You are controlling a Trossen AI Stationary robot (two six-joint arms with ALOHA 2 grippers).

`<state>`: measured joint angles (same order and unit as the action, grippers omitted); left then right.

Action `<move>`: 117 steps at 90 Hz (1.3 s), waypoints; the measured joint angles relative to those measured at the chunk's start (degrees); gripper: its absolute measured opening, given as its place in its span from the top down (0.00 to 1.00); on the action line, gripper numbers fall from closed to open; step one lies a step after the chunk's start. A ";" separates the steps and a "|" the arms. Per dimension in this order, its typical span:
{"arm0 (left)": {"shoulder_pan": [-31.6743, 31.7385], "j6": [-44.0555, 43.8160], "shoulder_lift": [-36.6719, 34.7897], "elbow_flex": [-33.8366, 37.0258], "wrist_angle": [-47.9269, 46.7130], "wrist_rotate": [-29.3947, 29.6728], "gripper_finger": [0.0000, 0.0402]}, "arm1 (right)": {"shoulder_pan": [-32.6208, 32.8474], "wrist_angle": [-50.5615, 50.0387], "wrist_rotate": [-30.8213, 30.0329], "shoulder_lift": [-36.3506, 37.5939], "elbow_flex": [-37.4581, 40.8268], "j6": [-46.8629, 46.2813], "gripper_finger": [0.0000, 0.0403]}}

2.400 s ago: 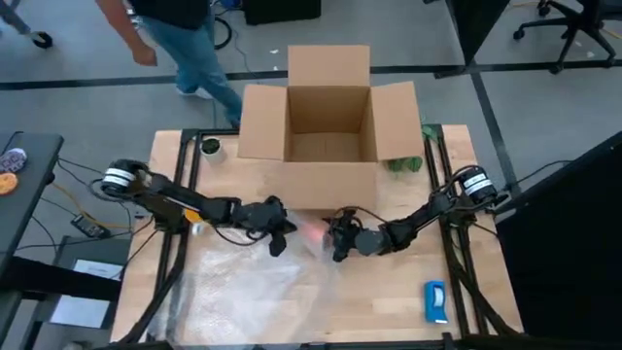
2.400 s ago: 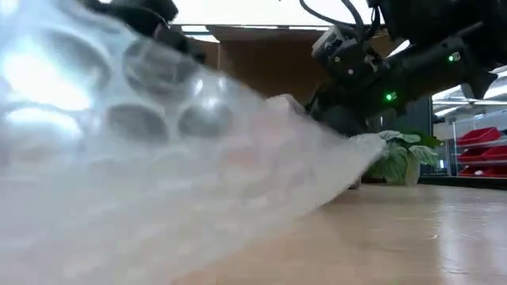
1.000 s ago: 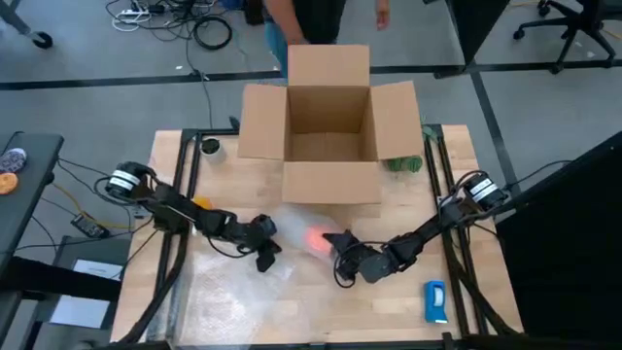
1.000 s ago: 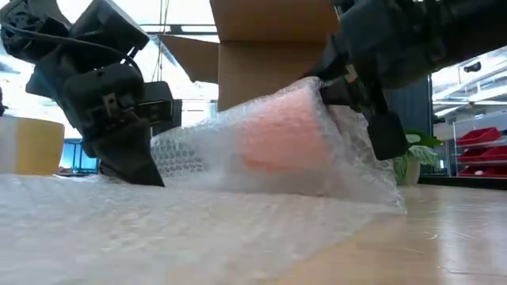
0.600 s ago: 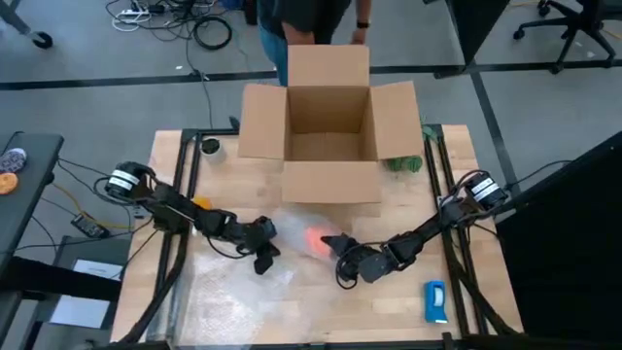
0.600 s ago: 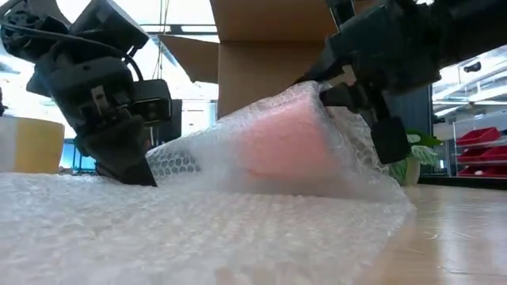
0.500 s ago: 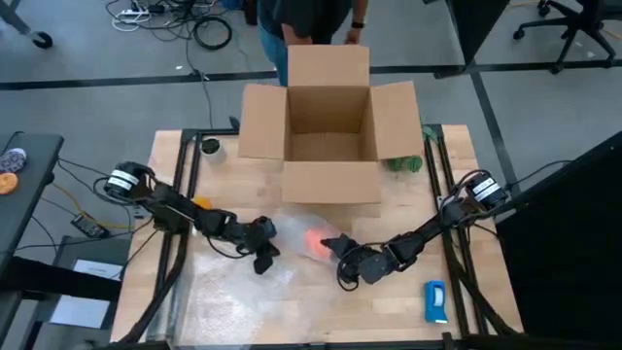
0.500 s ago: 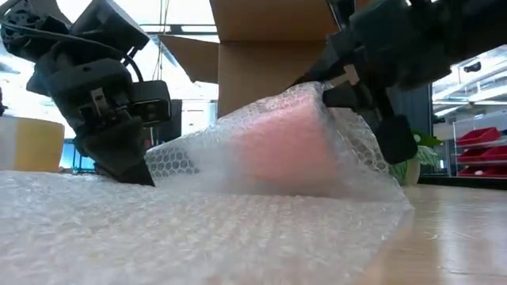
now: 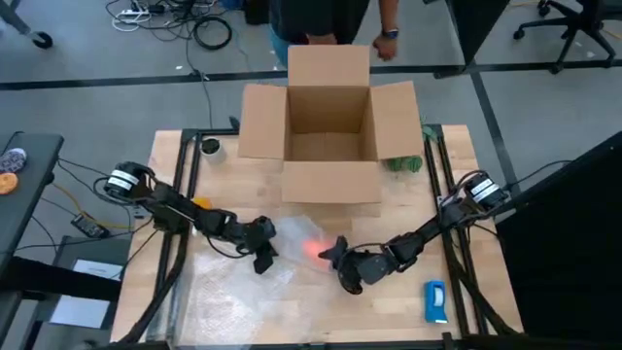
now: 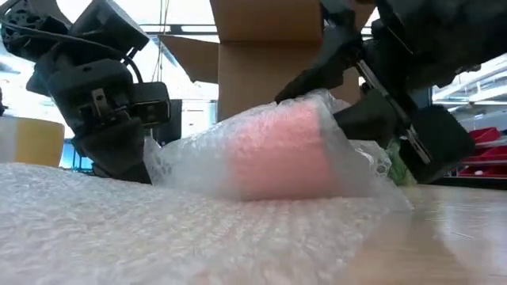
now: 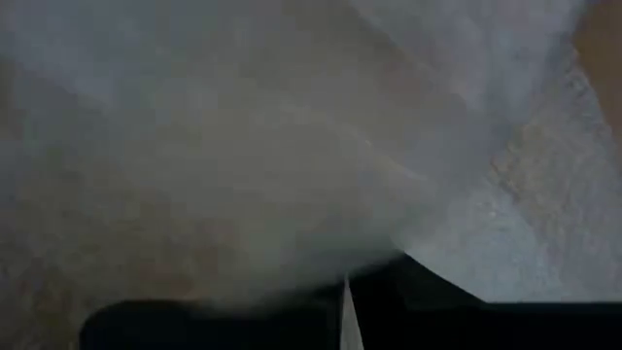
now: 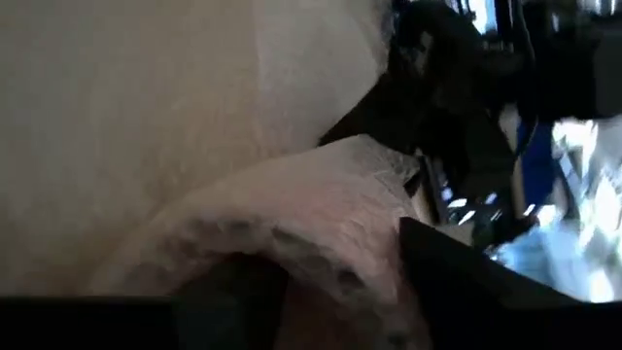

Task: Wrap mug
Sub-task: Wrap the orange mug with the bubble wrap

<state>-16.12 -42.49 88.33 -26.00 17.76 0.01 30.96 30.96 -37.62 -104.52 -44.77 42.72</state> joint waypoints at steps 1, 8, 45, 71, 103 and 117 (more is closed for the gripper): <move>0.00 -0.01 0.00 0.00 0.00 0.00 1.00 | 0.04 -0.01 -0.48 0.09 0.00 -1.09 0.50; 0.00 -0.01 0.00 0.02 -0.01 0.03 1.00 | 0.71 -0.66 -4.14 1.12 0.07 -8.28 0.46; -0.04 1.33 0.11 0.15 1.62 3.12 1.00 | 4.05 -6.57 -7.11 2.58 -0.18 -29.28 0.38; -0.17 1.52 -1.12 -2.28 8.65 -0.77 1.00 | -1.21 -7.56 -6.16 2.46 -0.04 -25.32 0.37; 1.01 15.36 -6.41 -9.31 10.10 10.33 1.00 | -3.44 -5.33 1.49 2.50 -0.07 -26.14 0.33; 4.01 18.14 2.33 -13.72 10.08 12.43 1.00 | -3.30 -2.28 1.90 2.55 -0.04 -25.96 0.33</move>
<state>-12.11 -24.34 90.66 -39.72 27.84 12.44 27.66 28.68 -35.73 -101.97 -44.82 16.75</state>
